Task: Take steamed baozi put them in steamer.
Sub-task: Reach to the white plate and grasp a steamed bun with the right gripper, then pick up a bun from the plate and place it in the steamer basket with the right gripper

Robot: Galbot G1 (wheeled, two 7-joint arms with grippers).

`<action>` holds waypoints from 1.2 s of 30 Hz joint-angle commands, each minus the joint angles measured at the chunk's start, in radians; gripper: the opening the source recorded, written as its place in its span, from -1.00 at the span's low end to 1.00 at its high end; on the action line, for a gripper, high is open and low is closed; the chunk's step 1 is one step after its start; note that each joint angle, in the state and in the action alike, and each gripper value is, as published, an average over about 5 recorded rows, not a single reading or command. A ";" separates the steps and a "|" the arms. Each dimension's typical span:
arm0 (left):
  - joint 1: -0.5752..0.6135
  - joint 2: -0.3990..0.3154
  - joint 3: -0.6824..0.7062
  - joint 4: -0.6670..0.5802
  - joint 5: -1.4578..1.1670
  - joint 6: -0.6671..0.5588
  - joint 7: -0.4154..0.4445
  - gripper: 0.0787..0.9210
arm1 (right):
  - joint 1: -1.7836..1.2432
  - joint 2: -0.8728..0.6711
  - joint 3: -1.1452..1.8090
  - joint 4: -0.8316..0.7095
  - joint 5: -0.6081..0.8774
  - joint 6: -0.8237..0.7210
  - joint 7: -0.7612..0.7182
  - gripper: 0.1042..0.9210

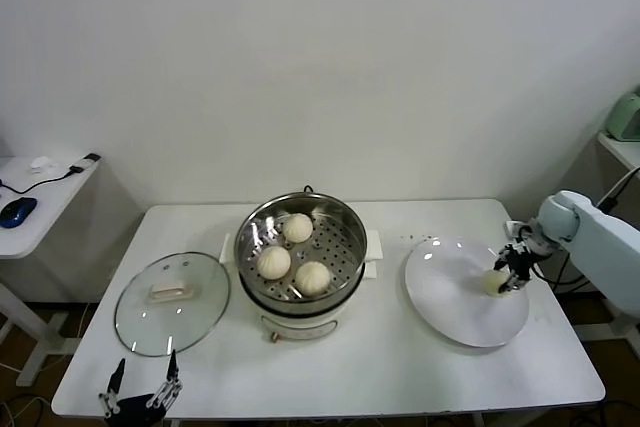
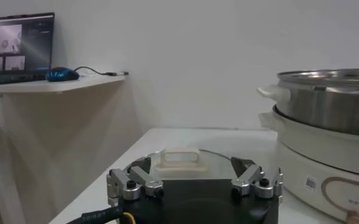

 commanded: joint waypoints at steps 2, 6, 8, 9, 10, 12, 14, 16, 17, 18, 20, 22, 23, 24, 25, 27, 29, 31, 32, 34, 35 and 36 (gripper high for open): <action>-0.006 0.000 0.007 0.005 -0.001 0.005 0.000 0.77 | 0.168 -0.032 -0.116 0.097 0.047 -0.007 -0.041 0.04; -0.010 0.004 0.010 0.002 -0.001 0.007 0.001 0.77 | 0.411 -0.010 -0.280 0.194 0.151 -0.029 -0.085 0.03; -0.012 0.007 0.010 0.002 -0.002 0.006 0.000 0.77 | 0.532 0.028 -0.365 0.244 0.212 -0.046 -0.100 0.03; -0.013 0.008 0.010 0.003 -0.002 0.006 0.000 0.77 | 0.586 0.050 -0.403 0.266 0.240 -0.054 -0.107 0.03; -0.014 0.009 0.011 0.003 -0.003 0.006 0.000 0.77 | 0.635 0.073 -0.437 0.287 0.267 -0.063 -0.111 0.03; -0.014 0.010 0.012 0.002 -0.002 0.006 0.000 0.77 | 0.723 0.124 -0.500 0.329 0.327 -0.081 -0.116 0.03; -0.014 0.009 0.014 0.000 -0.001 0.008 0.000 0.77 | 0.781 0.170 -0.548 0.370 0.392 -0.101 -0.114 0.03; -0.015 0.009 0.015 -0.002 -0.001 0.010 0.000 0.77 | 0.817 0.211 -0.582 0.405 0.450 -0.123 -0.106 0.03; -0.016 0.009 0.015 -0.002 -0.001 0.011 0.000 0.77 | 0.829 0.231 -0.595 0.421 0.476 -0.134 -0.100 0.03; -0.017 0.009 0.015 -0.001 -0.001 0.011 0.000 0.77 | 0.839 0.254 -0.608 0.435 0.505 -0.146 -0.093 0.03; -0.019 0.011 0.015 0.000 -0.002 0.012 0.000 0.77 | 0.850 0.300 -0.631 0.456 0.553 -0.165 -0.078 0.03; -0.021 0.011 0.016 0.000 -0.003 0.014 0.000 0.77 | 0.852 0.348 -0.652 0.466 0.586 -0.181 -0.063 0.03; -0.022 0.010 0.017 0.001 -0.004 0.015 0.000 0.77 | 0.849 0.370 -0.661 0.466 0.593 -0.186 -0.057 0.03; -0.024 0.010 0.019 0.001 -0.004 0.015 0.000 0.77 | 0.844 0.392 -0.671 0.465 0.596 -0.190 -0.050 0.03; -0.025 0.009 0.020 0.001 -0.004 0.016 0.000 0.77 | 0.838 0.413 -0.680 0.463 0.597 -0.193 -0.045 0.03; -0.026 0.007 0.022 0.003 -0.003 0.017 0.000 0.77 | 0.821 0.450 -0.695 0.453 0.594 -0.198 -0.033 0.03; -0.027 0.005 0.023 0.005 -0.003 0.017 -0.001 0.77 | 0.803 0.478 -0.705 0.439 0.590 -0.203 -0.021 0.03; -0.027 0.005 0.023 0.007 -0.004 0.016 -0.001 0.77 | 0.782 0.502 -0.711 0.418 0.579 -0.205 -0.007 0.03; -0.026 0.005 0.022 0.008 -0.004 0.016 -0.001 0.77 | 0.772 0.511 -0.713 0.407 0.574 -0.206 -0.001 0.03; -0.026 0.006 0.021 0.009 -0.005 0.015 -0.002 0.77 | 0.746 0.529 -0.711 0.378 0.555 -0.207 0.011 0.03; -0.027 0.006 0.020 0.010 -0.006 0.015 -0.002 0.77 | 0.734 0.536 -0.709 0.365 0.547 -0.208 0.016 0.03; -0.027 0.007 0.020 0.010 -0.007 0.015 -0.002 0.77 | 0.721 0.544 -0.705 0.352 0.536 -0.208 0.020 0.03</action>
